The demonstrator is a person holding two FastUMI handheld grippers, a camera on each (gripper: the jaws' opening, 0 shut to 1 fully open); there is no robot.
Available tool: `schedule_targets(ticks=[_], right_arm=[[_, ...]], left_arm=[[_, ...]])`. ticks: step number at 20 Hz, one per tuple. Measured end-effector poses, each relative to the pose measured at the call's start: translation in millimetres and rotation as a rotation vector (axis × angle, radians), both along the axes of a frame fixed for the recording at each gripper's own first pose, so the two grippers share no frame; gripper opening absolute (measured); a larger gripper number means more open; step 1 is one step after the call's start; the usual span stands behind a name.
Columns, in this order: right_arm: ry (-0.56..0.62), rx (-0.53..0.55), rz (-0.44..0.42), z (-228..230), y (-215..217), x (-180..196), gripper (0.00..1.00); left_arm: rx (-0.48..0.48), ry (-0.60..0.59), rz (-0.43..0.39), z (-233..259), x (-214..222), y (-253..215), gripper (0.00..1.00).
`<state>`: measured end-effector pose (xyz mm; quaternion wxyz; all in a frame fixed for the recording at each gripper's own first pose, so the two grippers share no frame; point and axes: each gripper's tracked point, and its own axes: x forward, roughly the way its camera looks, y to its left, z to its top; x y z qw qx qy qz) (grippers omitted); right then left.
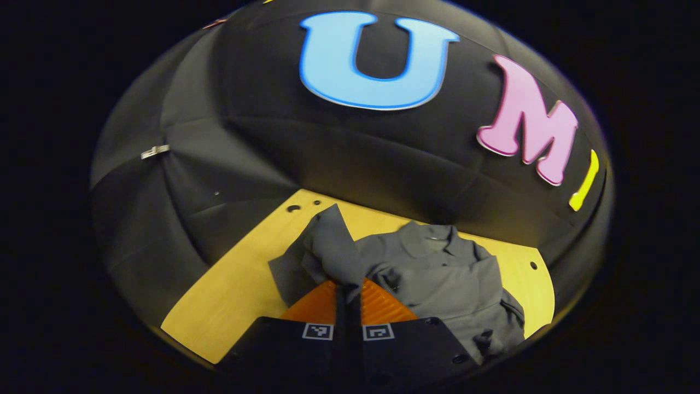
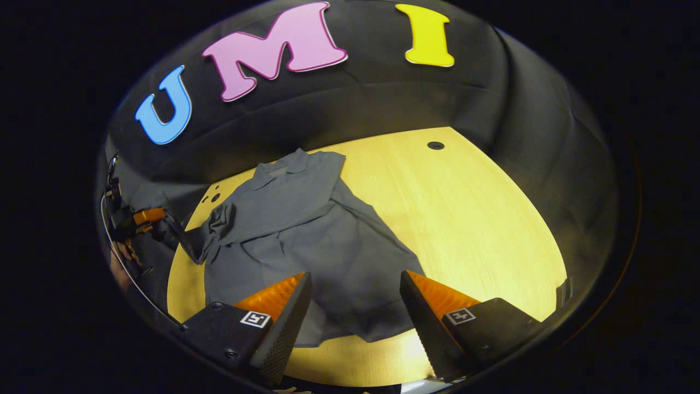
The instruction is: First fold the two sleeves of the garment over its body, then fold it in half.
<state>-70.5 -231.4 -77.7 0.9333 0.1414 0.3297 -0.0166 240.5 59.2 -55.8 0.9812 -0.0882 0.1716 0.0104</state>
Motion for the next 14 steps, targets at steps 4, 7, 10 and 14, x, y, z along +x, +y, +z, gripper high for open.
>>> schedule_targets(ticks=[4, 7, 10, 14], right_arm=[[0.02, 0.015, -0.048, -8.2, -26.1, -5.9, 0.99], [0.04, 0.025, -0.063, -17.5, -41.7, -7.3, 0.99], [0.073, 0.037, -0.059, -26.9, -54.0, -11.7, 0.99], [0.106, 0.008, -0.018, -40.5, -64.4, -18.8, 0.99]], left_arm=[[-0.072, -0.009, -0.114, 2.7, 23.9, -87.0, 0.05], [-0.09, 0.017, -0.215, -8.8, 30.8, -147.3, 0.05], [-0.095, 0.044, -0.335, -19.7, 31.6, -204.8, 0.02], [-0.094, 0.07, -0.428, -32.9, 32.6, -264.5, 0.05]])
